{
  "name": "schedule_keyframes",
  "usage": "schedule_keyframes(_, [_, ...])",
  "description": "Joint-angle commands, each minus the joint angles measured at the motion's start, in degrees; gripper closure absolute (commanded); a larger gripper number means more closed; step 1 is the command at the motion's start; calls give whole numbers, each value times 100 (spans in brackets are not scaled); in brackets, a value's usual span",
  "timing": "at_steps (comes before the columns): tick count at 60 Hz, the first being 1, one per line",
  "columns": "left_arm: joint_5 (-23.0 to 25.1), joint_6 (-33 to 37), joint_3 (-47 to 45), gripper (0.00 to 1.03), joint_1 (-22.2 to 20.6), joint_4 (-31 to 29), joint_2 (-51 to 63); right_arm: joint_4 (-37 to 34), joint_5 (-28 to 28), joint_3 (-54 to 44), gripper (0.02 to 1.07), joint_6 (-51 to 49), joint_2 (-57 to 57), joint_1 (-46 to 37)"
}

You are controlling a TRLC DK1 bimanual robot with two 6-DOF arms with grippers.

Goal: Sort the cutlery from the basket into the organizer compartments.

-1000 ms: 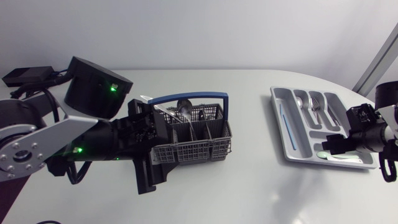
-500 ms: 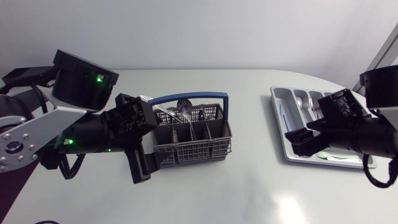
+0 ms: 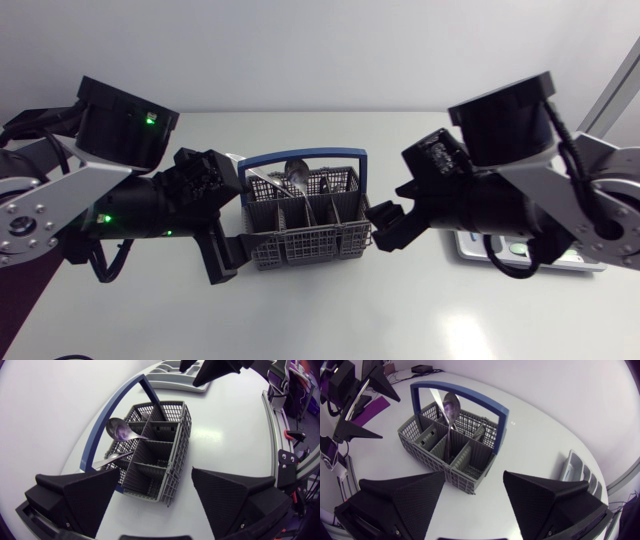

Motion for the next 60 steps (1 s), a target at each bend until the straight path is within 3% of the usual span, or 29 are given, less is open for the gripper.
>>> schedule_keyframes(1, [33, -116, 56, 5, 54, 16, 53, 176, 187, 230, 23, 208, 315, 284])
schedule_keyframes(39, [209, -564, -67, 5, 406, 456, 405, 1301, 978, 1179, 28, 770, 2450, 1048])
schedule_keyframes(53, [288, -617, -181, 5, 414, 667, 466, 1309, 1198, 1618, 34, 937, 2987, 1040])
schedule_keyframes(60, [315, -608, -181, 5, 476, 675, 475, 1309, 1215, 1794, 44, 972, 3198, 1031])
